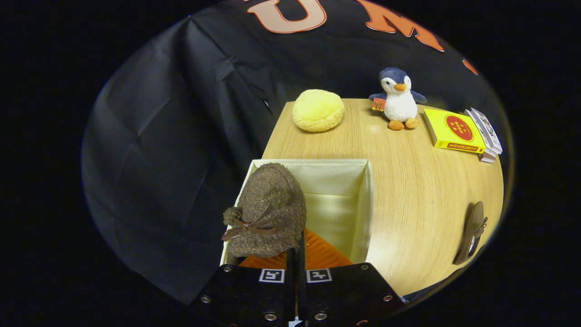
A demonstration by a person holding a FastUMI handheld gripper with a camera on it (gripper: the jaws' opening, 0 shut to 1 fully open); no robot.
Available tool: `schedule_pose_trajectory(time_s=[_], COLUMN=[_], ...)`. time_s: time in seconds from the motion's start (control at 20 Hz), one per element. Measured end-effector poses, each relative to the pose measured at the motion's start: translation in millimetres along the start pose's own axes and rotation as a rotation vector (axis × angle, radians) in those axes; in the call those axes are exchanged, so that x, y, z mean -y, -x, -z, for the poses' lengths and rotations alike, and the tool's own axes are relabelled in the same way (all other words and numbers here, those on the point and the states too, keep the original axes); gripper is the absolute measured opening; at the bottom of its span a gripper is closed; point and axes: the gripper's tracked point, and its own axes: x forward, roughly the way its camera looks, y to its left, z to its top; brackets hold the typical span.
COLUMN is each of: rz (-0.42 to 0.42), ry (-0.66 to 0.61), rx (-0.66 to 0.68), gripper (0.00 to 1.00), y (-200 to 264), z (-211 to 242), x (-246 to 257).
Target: Open the storage box then place both shoes into the box .Put the left shoe in first, then the right shoe, with the right side of both shoes facing outward in a uniform manner.
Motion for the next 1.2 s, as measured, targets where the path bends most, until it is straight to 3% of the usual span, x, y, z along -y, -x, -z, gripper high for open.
schedule_pose_trajectory(time_s=[0.45, 0.6, 0.75, 0.95, 1.2], rz=[0.058, 0.035, -0.068, -0.148, -0.289], ry=[-0.032, -0.06, -0.085, -0.04, -0.036], rx=[-0.121, -0.168, -0.198, -0.169, -0.093], gripper=[0.06, 0.14, 0.14, 0.27, 0.59], y=[-55, -68, -62, -36, 23], z=[35, 44, 52, 49, 34], x=[-10, -10, -33, -36, -29])
